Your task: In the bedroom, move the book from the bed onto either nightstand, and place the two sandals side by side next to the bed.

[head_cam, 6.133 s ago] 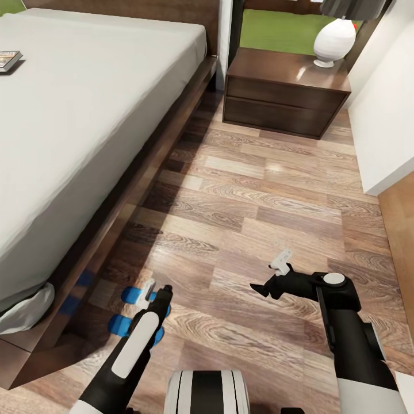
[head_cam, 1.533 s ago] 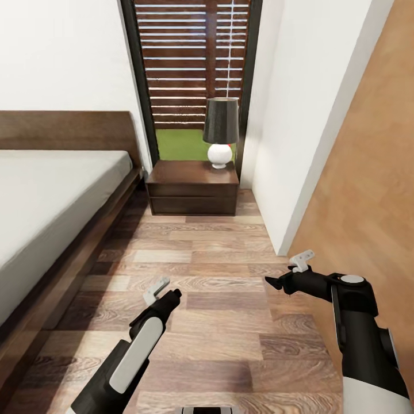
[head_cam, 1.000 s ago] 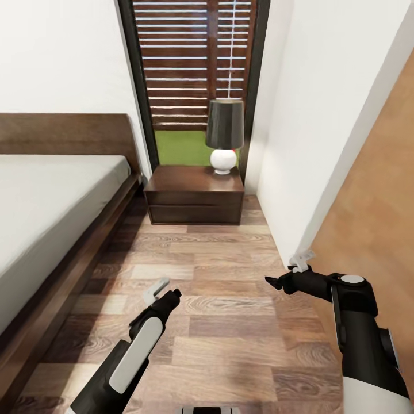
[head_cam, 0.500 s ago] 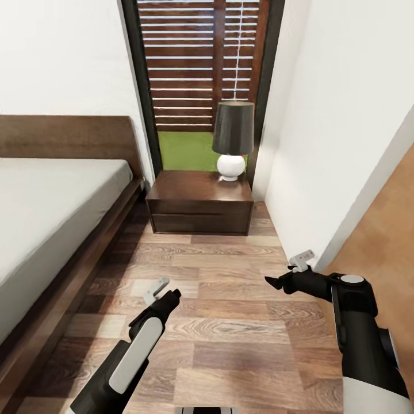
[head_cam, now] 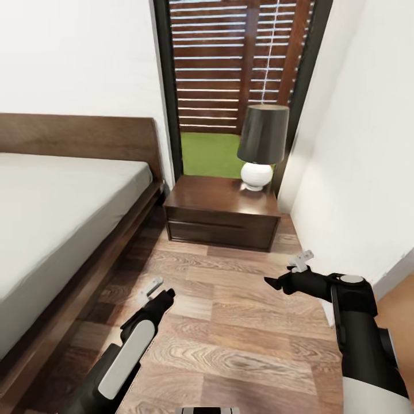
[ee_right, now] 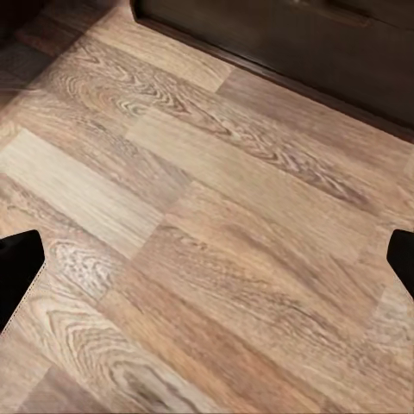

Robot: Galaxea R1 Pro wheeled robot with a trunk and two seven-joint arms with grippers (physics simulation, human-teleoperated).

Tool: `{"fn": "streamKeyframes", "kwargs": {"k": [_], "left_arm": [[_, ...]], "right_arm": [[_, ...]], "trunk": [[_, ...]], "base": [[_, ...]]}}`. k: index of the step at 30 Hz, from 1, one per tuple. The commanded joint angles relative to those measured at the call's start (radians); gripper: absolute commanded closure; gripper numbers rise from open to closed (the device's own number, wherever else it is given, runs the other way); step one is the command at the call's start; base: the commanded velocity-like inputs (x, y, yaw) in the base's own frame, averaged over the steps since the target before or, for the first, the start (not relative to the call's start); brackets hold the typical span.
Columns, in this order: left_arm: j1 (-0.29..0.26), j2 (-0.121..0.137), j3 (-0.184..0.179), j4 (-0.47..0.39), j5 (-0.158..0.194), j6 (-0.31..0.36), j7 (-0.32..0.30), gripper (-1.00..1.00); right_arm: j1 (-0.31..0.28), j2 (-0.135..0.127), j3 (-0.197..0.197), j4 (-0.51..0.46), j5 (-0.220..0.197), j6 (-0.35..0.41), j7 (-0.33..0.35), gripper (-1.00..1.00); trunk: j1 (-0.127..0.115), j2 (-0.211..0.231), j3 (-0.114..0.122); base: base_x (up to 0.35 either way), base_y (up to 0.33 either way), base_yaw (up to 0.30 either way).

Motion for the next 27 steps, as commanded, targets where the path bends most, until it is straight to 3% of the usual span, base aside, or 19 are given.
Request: {"fn": "streamKeyframes", "kwargs": {"k": [1, 3, 7, 8, 9, 12, 13, 15, 18, 24, 27], "left_arm": [[-0.001, 0.003, -0.001, -0.004, 0.003, 0.005, 0.006, -1.00], [-0.004, 0.010, 0.015, -0.013, 0.005, 0.014, 0.007, -1.00], [-0.029, 0.024, 0.159, -0.073, 0.032, 0.171, 0.011, -1.00], [-0.050, 0.023, 0.284, -0.114, 0.045, 0.305, 0.013, -1.00], [-0.050, 0.023, 0.284, -0.114, 0.045, 0.305, 0.013, -1.00], [-0.083, 0.012, 0.385, -0.134, 0.052, 0.417, 0.019, -1.00], [-0.100, 0.001, 0.425, -0.142, 0.054, 0.464, 0.031, -1.00], [-0.107, -0.006, 0.439, -0.145, 0.055, 0.481, 0.040, -1.00], [-0.129, -0.024, 0.463, -0.152, 0.057, 0.528, 0.077, -1.00], [-0.142, -0.030, 0.450, -0.157, 0.057, 0.564, 0.103, -1.00], [-0.144, -0.030, 0.441, -0.157, 0.057, 0.578, 0.106, -1.00]], "right_arm": [[-0.001, 0.001, -0.002, -0.002, 0.008, 0.006, 0.010, -1.00], [-0.001, 0.001, -0.001, -0.002, 0.008, 0.008, 0.011, -1.00], [-0.002, 0.002, 0.002, -0.002, 0.013, 0.043, 0.012, -1.00], [-0.005, 0.004, 0.015, -0.001, 0.018, 0.122, 0.006, -1.00], [-0.005, 0.004, 0.015, -0.001, 0.018, 0.122, 0.006, -1.00], [-0.008, 0.005, 0.058, 0.000, 0.023, 0.205, -0.011, -1.00], [-0.010, 0.005, 0.088, 0.000, 0.023, 0.246, -0.039, -1.00], [-0.011, 0.006, 0.101, 0.000, 0.022, 0.261, -0.057, -1.00], [-0.013, 0.041, 0.134, 0.001, 0.020, 0.297, -0.129, -1.00], [-0.013, 0.106, 0.156, 0.002, 0.022, 0.302, -0.202, -1.00], [-0.012, 0.113, 0.160, 0.001, 0.022, 0.302, -0.209, -1.00]], "trunk": [[0.000, 0.000, -0.001], [0.000, 0.000, -0.001], [0.000, 0.000, -0.001], [0.000, 0.000, -0.001], [0.000, 0.000, -0.001], [0.000, 0.000, -0.001], [0.000, 0.000, -0.001], [0.000, 0.000, -0.001], [-0.001, 0.000, 0.011], [-0.004, 0.002, 0.034], [-0.005, 0.002, 0.046]], "base": [[0.327, -0.004, 0.276], [0.327, -0.003, 0.277], [0.295, -0.001, 0.278], [0.126, 0.000, 0.279], [0.126, 0.000, 0.279], [0.082, 0.000, 0.279], [0.041, 0.000, 0.279], [0.033, 0.000, 0.279], [0.017, 0.000, 0.280], [0.007, 0.000, 0.280], [0.002, 0.000, 0.280]]}}
